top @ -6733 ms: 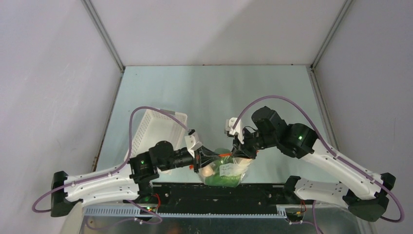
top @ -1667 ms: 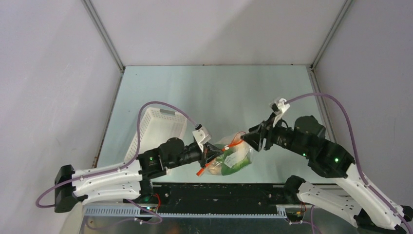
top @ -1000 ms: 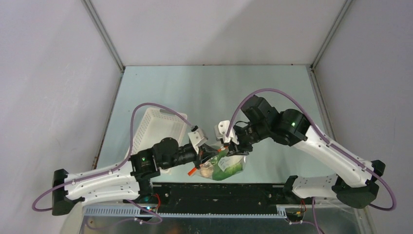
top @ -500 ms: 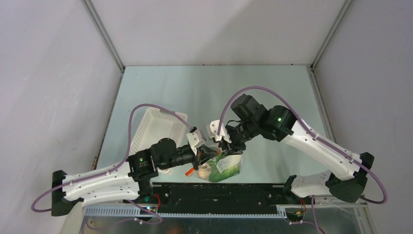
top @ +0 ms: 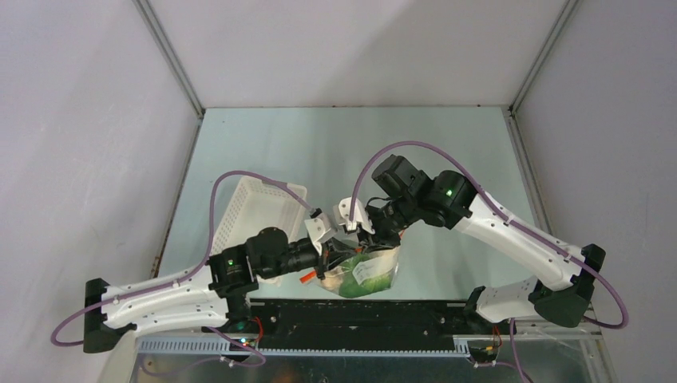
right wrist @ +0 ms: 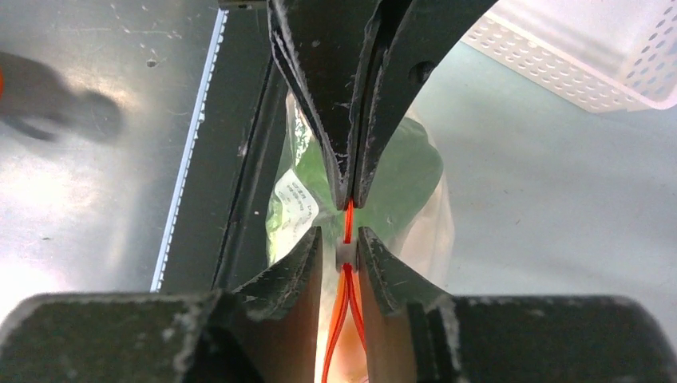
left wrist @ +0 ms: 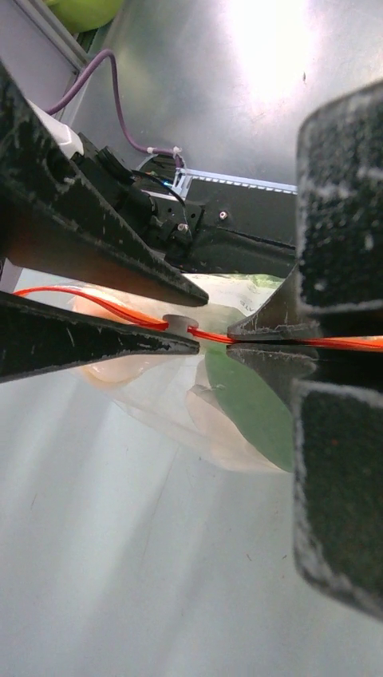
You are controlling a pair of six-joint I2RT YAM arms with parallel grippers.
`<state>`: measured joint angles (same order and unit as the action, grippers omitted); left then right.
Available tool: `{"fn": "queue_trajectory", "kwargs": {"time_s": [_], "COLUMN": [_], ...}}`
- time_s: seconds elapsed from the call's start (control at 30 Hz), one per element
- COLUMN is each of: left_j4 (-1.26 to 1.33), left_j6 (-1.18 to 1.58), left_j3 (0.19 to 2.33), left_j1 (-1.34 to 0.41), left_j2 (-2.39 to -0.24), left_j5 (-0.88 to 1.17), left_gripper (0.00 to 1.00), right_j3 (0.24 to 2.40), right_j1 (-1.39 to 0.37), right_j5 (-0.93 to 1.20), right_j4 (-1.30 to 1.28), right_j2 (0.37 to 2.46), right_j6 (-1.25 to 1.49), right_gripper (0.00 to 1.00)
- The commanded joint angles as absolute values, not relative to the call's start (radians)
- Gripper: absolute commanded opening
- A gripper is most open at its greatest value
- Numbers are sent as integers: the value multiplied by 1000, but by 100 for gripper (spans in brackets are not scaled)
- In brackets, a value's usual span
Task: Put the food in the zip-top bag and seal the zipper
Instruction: Zip the zipper food storage bag at the center of the board.
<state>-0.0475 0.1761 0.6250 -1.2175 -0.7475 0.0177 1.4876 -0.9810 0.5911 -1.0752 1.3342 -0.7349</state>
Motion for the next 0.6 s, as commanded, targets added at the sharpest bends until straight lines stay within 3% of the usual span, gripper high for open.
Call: {"fn": "queue_trajectory", "kwargs": {"time_s": [0.0,0.13,0.4,0.57], "left_j4": [32,37,39,31], "left_j6": [179,182,189,196], "left_j3": [631,631,623,620], "left_j1": [-1223,-1223,-1222,-1223], "left_j2": [-714,-720,-713,-700], "left_j5": [-28,-28,-32,-50], "left_gripper": [0,0,0,0], "right_j3": [1522,1521,1519,1515], "right_j1": [-987,-992,-1000,-1009], "right_j5": [581,596,611,578], "right_j4": [-1120,-1124,-1084,-1092], "right_j2": [1321,1336,1331,1354], "right_j6": [-728,-730,-699,-677], "right_gripper": [32,35,25,34]}}
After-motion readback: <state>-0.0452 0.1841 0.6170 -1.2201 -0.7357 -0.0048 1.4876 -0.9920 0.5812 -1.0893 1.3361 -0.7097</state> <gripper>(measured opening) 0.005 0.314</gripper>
